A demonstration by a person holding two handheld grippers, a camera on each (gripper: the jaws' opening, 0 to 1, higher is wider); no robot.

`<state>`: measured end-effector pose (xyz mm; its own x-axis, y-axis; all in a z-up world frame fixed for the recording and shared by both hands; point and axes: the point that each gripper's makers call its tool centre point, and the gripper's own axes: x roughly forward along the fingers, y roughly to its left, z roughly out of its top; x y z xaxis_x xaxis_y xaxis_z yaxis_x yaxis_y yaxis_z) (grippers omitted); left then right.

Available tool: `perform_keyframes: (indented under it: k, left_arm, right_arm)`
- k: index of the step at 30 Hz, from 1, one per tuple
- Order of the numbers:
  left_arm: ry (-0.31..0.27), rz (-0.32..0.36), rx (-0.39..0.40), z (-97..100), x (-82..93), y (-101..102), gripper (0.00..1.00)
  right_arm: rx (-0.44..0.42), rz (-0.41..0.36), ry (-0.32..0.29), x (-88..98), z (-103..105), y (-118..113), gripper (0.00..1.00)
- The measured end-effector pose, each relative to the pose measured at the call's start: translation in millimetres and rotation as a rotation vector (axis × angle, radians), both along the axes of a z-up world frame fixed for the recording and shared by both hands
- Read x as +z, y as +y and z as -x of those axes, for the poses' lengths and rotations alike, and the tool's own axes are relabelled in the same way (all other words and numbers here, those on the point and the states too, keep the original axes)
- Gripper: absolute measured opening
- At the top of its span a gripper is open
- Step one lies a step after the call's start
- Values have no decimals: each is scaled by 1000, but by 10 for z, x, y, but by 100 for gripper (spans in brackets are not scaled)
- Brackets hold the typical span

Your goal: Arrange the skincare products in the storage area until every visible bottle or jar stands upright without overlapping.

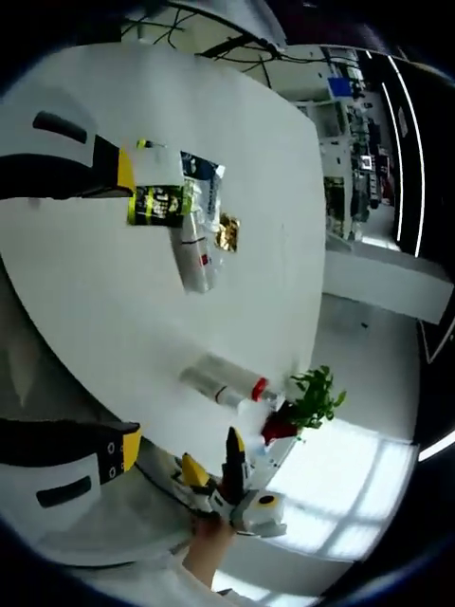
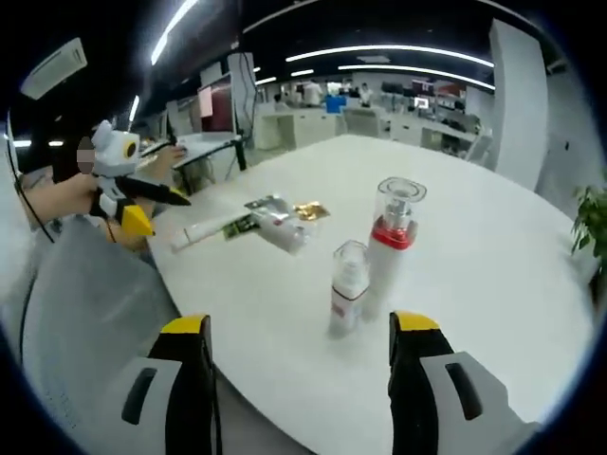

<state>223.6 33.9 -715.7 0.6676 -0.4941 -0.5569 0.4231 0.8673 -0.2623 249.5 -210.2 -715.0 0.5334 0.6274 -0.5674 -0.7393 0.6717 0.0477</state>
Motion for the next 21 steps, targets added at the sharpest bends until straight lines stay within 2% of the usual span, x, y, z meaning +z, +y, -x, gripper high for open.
perform_keyframes:
  k: [2, 7, 9, 11, 12, 16, 18, 21]
  left_arm:
    - [-2, -9, 12, 12, -13, 54, 99]
    - [7, -12, 24, 54, -30, 57, 99]
    - [3, -42, 18, 51, -74, 63, 99]
    - [2, -97, -4, 63, -109, 50, 99]
    - [-8, -109, -11, 54, -101, 33, 99]
    - [-44, -107, -16, 39, -72, 4, 99]
    - [-72, -135, -14, 0, -70, 72, 99]
    - [-95, -121, 8, -28, -37, 112, 98]
  right_arm:
    - [-19, -7, 3, 8, -4, -51, 76]
    - [-46, -19, -8, 31, -10, -56, 76]
    - [-39, 10, -15, -20, -2, -55, 76]
    - [-21, 70, -11, -75, 24, -88, 76]
    - [-15, 93, -12, -105, 31, -101, 76]
    - [0, 96, -9, -113, 57, -60, 76]
    - [-1, 119, -10, -141, 49, -97, 76]
    - [-4, 113, -8, -135, 49, -98, 76]
